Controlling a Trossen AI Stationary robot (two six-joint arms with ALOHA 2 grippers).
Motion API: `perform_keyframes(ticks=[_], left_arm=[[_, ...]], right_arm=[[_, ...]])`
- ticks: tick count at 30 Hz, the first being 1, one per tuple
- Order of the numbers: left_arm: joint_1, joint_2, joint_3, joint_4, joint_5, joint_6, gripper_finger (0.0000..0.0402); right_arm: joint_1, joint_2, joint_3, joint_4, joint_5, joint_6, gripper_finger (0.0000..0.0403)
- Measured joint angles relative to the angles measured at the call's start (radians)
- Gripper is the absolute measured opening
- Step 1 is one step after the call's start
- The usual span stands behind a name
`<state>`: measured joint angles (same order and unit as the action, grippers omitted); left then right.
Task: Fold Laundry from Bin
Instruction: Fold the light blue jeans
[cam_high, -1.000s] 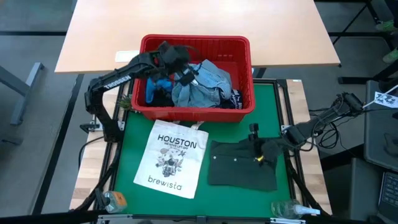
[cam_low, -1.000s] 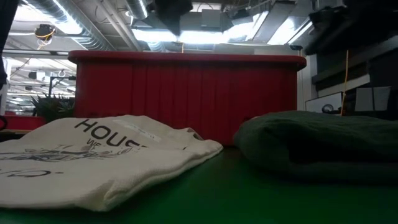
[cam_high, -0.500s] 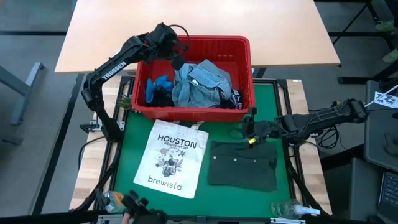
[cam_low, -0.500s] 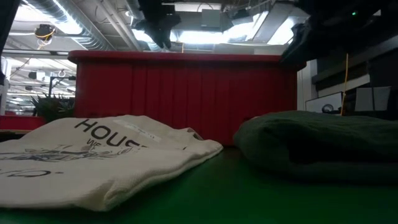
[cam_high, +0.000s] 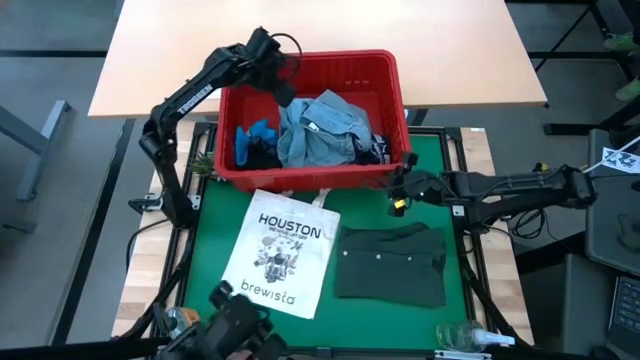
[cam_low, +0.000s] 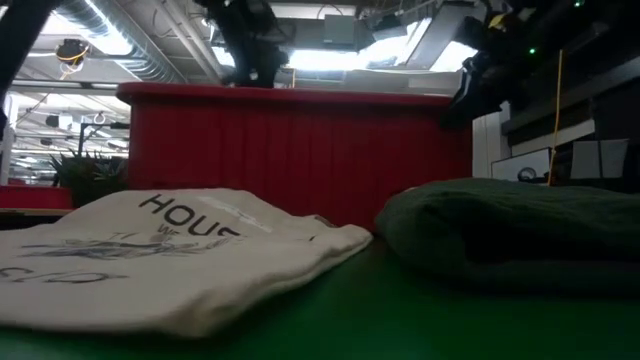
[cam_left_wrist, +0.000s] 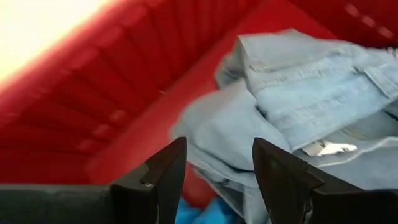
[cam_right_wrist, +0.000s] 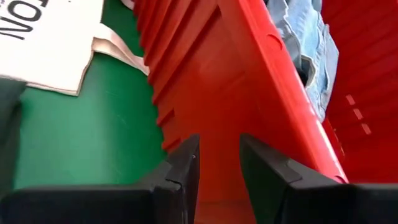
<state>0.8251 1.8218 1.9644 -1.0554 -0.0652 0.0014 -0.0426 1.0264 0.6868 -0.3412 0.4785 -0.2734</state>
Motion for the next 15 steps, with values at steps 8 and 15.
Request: perform_keyframes(ticks=[8,15], left_arm=[[-0.011,0.124,0.000,0.003,0.078,-0.024,0.0180],[-0.032,0.169,0.000,0.007,0.163,-0.025,0.0180]], right_arm=[[-0.031,0.000,0.000,0.001,0.000,-0.001,0.0115],[-0.031,0.000,0.000,0.007,-0.039,0.004,0.0115]])
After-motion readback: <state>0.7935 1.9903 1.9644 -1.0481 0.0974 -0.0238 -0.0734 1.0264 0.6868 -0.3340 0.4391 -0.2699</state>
